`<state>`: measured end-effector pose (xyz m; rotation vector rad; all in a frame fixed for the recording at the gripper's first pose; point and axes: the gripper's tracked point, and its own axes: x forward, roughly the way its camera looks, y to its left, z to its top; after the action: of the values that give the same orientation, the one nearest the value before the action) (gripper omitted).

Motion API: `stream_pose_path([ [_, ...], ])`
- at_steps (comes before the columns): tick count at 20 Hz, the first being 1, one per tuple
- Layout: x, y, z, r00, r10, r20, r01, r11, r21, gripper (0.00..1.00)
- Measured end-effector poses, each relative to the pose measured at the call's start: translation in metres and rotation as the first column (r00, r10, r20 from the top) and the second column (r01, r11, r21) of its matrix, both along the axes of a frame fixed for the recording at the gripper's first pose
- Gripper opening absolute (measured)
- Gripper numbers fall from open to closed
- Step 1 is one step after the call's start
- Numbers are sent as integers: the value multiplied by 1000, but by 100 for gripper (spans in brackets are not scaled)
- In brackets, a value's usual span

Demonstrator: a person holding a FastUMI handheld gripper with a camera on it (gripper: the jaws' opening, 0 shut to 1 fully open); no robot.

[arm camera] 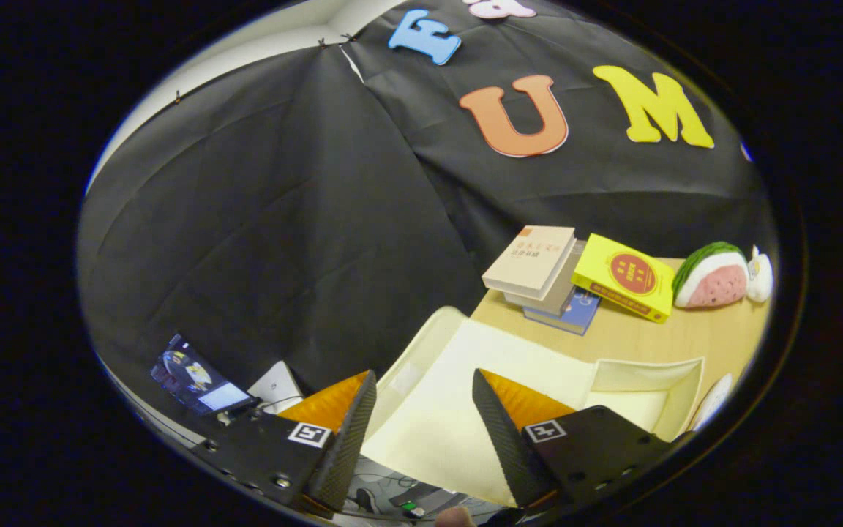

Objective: Open the storage box then place both shoes into the box .Put the left shoe in first, then the right shoe, with the right side of both shoes facing outward in a uniform manner.

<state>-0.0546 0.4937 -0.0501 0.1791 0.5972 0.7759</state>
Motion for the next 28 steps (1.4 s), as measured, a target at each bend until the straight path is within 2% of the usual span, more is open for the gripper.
stream_pose_path([
  [3,19,-12,5,993,-63,97,67,997,-46,83],
  [7,49,-56,21,947,-148,286,181,979,-92,90],
  [8,52,-68,22,937,-170,306,207,974,-92,94],
  [12,65,-129,30,896,-264,358,311,947,-79,94],
  [17,63,-223,34,836,-340,430,405,912,-66,94],
  [23,55,-340,11,795,-455,401,516,855,-53,94],
  [28,51,-428,-21,782,-523,338,576,814,-73,94],
])
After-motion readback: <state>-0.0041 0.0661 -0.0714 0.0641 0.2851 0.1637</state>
